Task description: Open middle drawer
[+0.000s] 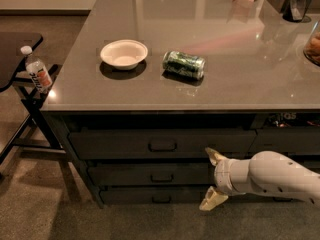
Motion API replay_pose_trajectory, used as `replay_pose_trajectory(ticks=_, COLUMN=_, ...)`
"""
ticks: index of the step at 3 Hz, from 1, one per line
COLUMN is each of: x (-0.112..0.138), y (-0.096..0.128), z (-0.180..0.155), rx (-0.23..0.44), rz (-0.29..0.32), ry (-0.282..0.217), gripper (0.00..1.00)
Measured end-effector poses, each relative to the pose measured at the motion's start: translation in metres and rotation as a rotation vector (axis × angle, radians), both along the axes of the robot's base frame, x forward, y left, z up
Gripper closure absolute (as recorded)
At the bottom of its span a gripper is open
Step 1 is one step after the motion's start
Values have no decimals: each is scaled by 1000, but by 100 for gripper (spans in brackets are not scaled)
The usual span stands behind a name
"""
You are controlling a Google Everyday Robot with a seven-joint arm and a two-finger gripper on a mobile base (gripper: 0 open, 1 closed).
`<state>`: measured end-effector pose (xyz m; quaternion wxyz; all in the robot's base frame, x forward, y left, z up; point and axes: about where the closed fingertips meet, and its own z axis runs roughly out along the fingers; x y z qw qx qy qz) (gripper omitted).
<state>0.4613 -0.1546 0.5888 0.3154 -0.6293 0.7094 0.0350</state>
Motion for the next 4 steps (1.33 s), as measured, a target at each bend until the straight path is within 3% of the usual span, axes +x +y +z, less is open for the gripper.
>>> replay_pose_trajectory(ticks=2, x=13, y=-6, z=-49, rx=-26, rz=-12, ry=6, gripper=0)
replay_pose_trajectory(ticks=4, x=17, y=-19, z=-98, rx=35, rz=50, ry=2, gripper=0)
